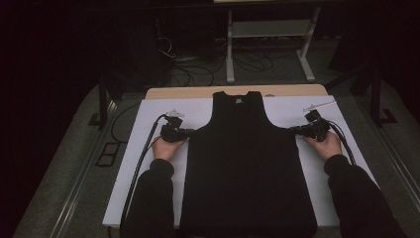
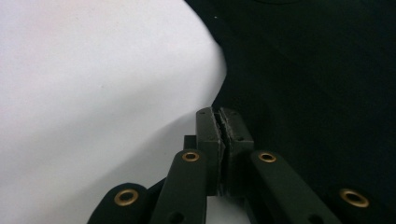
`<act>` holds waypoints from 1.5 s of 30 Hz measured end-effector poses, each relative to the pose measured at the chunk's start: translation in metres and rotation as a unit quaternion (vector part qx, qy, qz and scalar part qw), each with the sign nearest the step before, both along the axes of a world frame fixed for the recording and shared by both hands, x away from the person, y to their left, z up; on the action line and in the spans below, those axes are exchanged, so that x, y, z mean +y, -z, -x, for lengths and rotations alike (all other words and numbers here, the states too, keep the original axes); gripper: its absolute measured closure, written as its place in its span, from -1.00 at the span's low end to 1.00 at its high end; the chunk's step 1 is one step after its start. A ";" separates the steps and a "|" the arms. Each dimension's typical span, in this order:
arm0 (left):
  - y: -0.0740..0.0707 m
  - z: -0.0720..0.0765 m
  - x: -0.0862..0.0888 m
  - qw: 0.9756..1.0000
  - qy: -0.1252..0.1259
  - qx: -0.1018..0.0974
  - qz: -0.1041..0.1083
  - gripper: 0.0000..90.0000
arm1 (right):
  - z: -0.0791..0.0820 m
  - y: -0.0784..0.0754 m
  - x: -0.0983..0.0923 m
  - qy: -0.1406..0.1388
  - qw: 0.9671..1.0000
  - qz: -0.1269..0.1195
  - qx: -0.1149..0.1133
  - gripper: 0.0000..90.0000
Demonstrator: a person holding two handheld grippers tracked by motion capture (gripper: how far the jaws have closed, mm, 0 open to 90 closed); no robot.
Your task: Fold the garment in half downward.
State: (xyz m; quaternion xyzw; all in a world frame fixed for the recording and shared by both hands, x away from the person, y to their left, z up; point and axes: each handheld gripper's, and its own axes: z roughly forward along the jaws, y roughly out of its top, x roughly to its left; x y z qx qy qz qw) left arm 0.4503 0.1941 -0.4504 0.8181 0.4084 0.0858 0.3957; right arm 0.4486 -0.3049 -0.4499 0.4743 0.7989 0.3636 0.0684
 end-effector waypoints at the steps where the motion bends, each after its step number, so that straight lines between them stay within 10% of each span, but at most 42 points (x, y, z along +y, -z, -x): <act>1: -0.001 0.000 0.001 1.000 -0.003 0.000 0.000 0.93 | 0.000 0.000 -0.001 0.001 1.000 -0.002 0.001 0.86; 22: -0.040 0.024 0.004 1.000 0.009 -0.016 0.024 0.93 | 0.019 -0.024 -0.005 0.011 0.999 -0.050 -0.016 0.87; 45: -0.037 0.045 0.031 0.995 -0.008 -0.013 0.100 0.93 | 0.062 -0.043 -0.012 0.005 0.995 -0.096 -0.033 0.87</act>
